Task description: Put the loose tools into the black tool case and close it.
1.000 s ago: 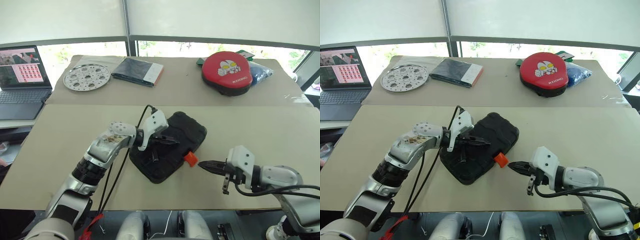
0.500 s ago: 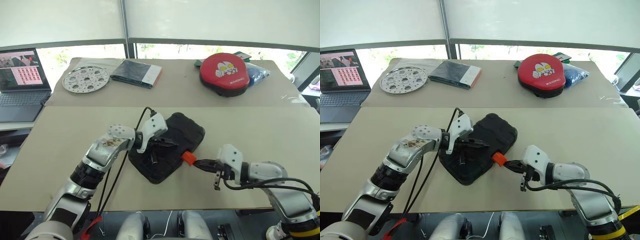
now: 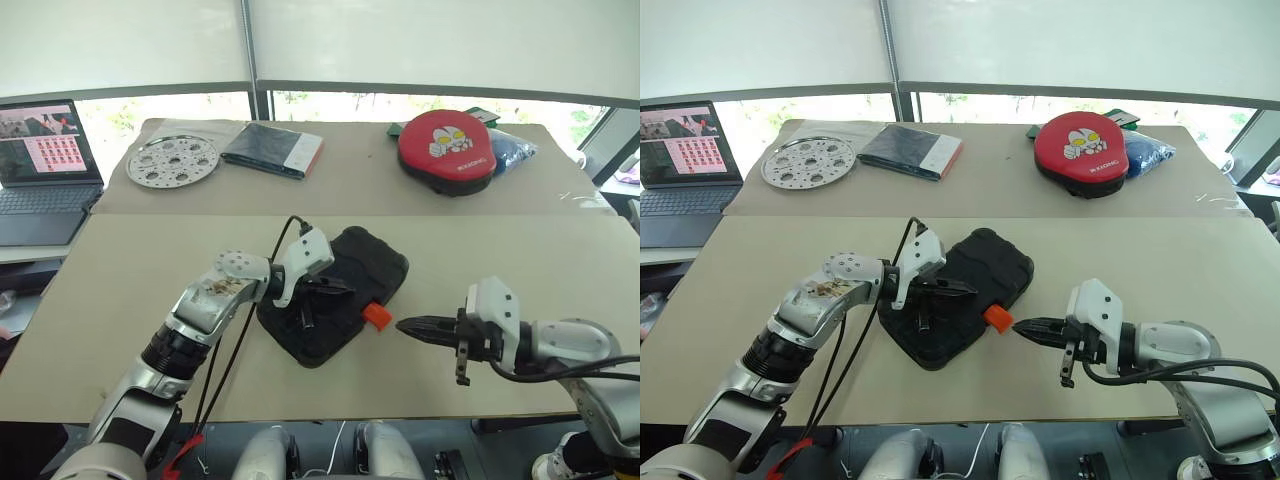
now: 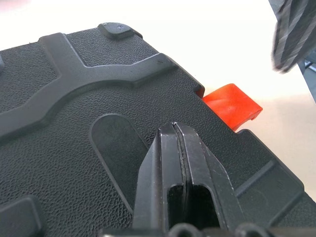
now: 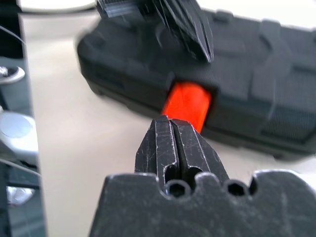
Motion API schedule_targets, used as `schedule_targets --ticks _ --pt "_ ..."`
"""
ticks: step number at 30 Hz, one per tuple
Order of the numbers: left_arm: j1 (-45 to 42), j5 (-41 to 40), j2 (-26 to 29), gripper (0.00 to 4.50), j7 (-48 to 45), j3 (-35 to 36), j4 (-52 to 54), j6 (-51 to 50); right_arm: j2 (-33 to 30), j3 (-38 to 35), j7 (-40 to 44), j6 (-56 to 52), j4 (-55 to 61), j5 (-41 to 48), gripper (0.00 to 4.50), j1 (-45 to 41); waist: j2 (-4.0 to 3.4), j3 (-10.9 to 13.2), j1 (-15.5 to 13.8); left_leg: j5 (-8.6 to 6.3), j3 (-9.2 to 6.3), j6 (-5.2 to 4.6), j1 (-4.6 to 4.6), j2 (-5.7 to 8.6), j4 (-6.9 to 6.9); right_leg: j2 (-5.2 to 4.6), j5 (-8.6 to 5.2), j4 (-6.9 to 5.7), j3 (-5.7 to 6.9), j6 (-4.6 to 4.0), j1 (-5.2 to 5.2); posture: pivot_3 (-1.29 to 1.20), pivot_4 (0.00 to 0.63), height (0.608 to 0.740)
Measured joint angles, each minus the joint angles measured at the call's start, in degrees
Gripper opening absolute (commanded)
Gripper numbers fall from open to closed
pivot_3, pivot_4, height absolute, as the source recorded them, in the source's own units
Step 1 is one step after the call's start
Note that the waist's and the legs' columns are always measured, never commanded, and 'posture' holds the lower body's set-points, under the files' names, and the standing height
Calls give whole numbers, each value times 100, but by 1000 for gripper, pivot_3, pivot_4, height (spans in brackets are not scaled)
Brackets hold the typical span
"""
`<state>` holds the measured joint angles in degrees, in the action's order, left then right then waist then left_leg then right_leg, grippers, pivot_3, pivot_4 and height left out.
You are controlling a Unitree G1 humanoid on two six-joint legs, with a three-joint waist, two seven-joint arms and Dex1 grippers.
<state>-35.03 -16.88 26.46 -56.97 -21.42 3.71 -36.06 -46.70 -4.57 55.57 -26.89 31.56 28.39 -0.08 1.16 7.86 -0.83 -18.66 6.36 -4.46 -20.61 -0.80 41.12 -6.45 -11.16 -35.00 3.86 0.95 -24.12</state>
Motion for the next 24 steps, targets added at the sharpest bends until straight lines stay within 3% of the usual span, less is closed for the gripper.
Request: schedule_targets --ticks 12,24 --pt "-28 36 -34 28 -22 -14 -23 2 322 1137 -97 515 -902 -1014 0 -420 1 -3 3 17 2 29 -3 1 -3 2 -2 0 2 -2 -2 0 150 740" --pt "-52 39 -39 28 -38 -11 -62 2 646 1287 -104 804 -1281 -1353 0 -455 1 -3 6 17 1 30 -3 0 -3 0 -2 0 1 -2 -3 0 150 740"
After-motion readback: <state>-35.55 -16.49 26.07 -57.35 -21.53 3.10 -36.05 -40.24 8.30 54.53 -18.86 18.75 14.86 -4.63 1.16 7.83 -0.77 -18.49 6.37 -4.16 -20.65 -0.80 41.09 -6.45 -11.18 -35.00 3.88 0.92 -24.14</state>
